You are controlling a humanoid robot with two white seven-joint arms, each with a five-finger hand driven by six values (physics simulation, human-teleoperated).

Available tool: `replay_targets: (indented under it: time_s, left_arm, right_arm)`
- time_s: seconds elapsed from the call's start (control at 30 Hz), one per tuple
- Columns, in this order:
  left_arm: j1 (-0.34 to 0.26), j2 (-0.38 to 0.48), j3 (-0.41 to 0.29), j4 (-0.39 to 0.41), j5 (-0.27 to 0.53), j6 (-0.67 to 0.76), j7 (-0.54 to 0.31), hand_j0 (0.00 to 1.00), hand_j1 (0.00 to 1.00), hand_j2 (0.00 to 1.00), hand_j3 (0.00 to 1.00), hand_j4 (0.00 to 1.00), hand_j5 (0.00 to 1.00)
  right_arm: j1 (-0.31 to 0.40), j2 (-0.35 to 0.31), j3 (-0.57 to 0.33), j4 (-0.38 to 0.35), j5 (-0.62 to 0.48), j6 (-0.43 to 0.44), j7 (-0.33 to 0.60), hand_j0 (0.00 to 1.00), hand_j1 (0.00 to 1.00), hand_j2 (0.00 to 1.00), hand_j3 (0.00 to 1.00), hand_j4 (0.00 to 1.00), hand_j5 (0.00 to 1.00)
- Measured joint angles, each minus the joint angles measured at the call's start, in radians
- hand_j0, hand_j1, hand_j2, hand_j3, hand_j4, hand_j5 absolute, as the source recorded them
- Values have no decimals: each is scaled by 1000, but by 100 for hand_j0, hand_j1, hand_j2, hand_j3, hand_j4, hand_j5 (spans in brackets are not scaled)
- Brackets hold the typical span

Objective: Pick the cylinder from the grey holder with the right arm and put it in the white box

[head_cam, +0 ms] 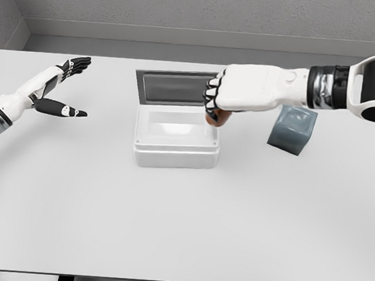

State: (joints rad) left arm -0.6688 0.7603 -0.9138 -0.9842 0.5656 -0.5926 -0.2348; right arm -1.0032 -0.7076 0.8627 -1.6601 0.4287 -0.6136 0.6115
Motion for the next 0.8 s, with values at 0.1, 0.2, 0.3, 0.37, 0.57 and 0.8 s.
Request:
replay_targets:
  time_s: [0.1, 0.2, 0.3, 0.37, 0.57, 0.8]
  left_arm:
    - [0, 1, 0, 0, 0, -1, 0, 100, 100, 100, 100, 100, 100]
    - [0, 1, 1, 0, 1, -3, 0, 100, 100, 100, 100, 100, 100]
    - [0, 1, 0, 0, 1, -3, 0, 100, 100, 100, 100, 100, 100]
    - [0, 0, 0, 0, 1, -3, 0, 100, 100, 100, 100, 100, 100]
    - [0, 0, 0, 0, 1, -3, 0, 100, 100, 100, 100, 100, 100]
    - [2, 0, 0, 0, 0, -3, 0, 100, 100, 100, 100, 100, 100]
  right_arm:
    - [-6, 16, 7, 4, 2, 0, 0, 43, 43, 43, 43, 43, 43]
    - [-14, 31, 21, 6, 3, 0, 0, 43, 43, 43, 43, 43, 43]
    - [-14, 39, 31, 16, 4, 0, 0, 43, 43, 43, 43, 43, 43]
    - [-15, 45, 34, 35, 5, 0, 0, 43, 43, 43, 43, 43, 43]
    - [-17, 70, 37, 77, 8, 0, 0, 43, 43, 43, 43, 43, 43]
    - [-21, 95, 38, 114, 14, 0, 0, 43, 43, 43, 43, 43, 43]
